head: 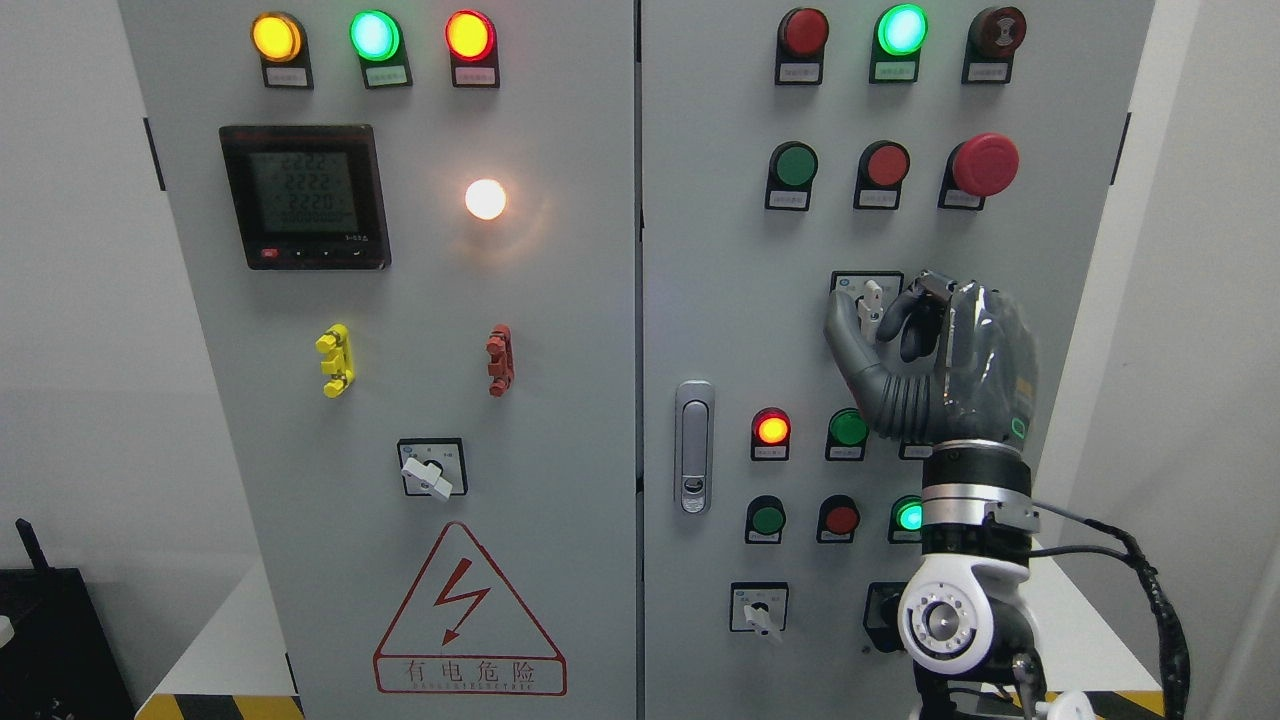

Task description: Rotate and turn off gray switch

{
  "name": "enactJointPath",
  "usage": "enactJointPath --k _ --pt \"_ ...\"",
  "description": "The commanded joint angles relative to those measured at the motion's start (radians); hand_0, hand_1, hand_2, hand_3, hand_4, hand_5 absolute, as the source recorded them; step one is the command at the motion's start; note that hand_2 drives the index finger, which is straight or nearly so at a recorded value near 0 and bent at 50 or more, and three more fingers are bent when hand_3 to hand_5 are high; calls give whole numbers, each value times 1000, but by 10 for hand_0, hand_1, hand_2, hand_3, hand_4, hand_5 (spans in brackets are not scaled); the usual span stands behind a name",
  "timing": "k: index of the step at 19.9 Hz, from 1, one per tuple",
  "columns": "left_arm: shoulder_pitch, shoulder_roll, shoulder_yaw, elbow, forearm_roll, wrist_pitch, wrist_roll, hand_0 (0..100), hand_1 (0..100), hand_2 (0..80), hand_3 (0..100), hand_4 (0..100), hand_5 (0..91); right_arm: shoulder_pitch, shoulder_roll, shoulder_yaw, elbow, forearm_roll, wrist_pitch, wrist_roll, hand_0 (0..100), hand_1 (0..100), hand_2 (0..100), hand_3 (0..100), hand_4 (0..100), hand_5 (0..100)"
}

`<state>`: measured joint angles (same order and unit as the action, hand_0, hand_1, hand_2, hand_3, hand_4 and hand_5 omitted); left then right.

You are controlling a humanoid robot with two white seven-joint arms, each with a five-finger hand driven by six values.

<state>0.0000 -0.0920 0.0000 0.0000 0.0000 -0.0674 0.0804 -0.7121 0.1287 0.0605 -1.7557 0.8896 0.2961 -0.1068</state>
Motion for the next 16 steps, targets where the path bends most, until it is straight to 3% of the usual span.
enactJointPath --k 1,16 --pt "-9 0 8 -26 20 0 -1 120 389 0 0 0 0 2 -1 -1 -5 0 3 -2 258 428 720 999 956 1000" --pt "-9 0 8 -26 20 1 -1 120 389 0 0 0 0 16 -14 -2 -45 0 -34 -13 255 428 719 999 955 1000"
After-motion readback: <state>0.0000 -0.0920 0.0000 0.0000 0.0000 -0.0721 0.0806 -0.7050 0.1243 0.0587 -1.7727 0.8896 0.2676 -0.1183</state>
